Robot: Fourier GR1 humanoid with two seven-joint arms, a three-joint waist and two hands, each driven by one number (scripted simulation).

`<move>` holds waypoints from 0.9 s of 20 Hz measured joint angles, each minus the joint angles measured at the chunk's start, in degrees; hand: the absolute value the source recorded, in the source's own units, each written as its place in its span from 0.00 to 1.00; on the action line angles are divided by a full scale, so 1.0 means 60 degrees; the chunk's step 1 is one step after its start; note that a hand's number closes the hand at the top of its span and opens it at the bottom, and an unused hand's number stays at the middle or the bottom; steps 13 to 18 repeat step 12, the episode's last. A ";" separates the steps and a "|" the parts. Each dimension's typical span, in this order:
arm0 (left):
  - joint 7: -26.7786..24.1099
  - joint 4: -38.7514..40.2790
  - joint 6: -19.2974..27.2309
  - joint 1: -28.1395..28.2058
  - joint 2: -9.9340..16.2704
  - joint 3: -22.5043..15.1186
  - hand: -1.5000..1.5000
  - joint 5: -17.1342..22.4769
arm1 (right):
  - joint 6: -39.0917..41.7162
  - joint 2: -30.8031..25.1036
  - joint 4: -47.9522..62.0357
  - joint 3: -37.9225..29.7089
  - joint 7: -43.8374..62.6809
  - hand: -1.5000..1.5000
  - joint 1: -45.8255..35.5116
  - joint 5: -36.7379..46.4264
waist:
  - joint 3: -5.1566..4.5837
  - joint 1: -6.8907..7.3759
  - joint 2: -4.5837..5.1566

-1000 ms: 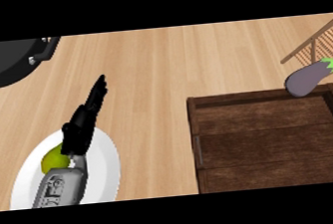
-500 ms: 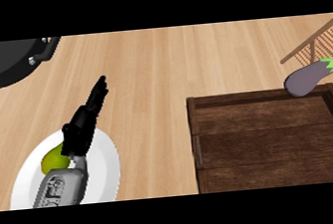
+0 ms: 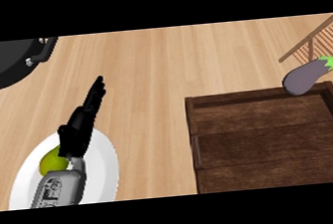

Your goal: Pick the sweet potato from the tray and place it in the tiered shelf

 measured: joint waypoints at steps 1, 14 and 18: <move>0.0041 -0.0007 -0.0007 -0.0044 0.0044 0.0057 0.50 0.0023 | 0.0127 -0.0146 0.0051 0.0014 0.0166 0.00 0.0155 0.0016 | 0.0006 -0.0021 0.0005; 0.0045 -0.0143 0.0026 0.0111 0.0145 0.0272 0.50 0.0137 | 0.2026 -0.0827 0.0367 0.0071 -0.0108 0.00 0.2260 0.0074 | 0.0101 -0.0340 -0.0017; 0.0045 -0.0143 0.0026 0.0111 0.0145 0.0272 0.50 0.0137 | 0.2026 -0.0827 0.0367 0.0071 -0.0108 0.00 0.2260 0.0074 | 0.0101 -0.0340 -0.0017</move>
